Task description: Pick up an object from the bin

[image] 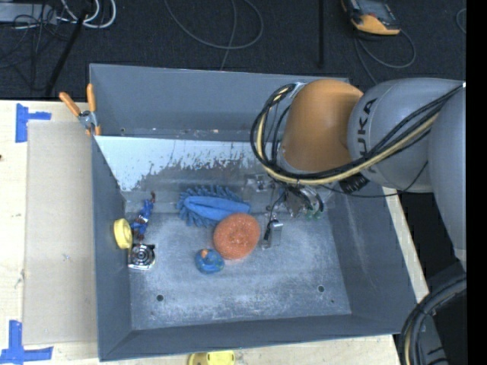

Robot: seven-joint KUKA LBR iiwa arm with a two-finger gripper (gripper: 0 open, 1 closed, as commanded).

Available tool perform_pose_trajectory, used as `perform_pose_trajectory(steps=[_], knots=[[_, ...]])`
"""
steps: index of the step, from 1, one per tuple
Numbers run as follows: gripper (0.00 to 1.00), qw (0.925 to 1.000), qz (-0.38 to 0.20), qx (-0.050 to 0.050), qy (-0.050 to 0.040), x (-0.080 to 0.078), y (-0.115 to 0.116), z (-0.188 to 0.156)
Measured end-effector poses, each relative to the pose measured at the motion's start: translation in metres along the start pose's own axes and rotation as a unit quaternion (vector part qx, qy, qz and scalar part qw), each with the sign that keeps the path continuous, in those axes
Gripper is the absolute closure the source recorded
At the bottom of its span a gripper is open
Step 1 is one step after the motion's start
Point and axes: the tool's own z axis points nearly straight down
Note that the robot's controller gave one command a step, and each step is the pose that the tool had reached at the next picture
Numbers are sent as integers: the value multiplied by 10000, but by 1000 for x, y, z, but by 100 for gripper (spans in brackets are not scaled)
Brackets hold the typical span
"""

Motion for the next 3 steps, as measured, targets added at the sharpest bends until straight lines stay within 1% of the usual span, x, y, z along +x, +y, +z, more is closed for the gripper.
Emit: perform_pose_trajectory(steps=[1, 2, 3], knots=[[0, 9999, -129, -4, 50, 11, 10, 47], [100, 9980, 629, 2, 14, -7, 41, 50], [100, 9980, 628, 2, 14, -7, 41, 50]])
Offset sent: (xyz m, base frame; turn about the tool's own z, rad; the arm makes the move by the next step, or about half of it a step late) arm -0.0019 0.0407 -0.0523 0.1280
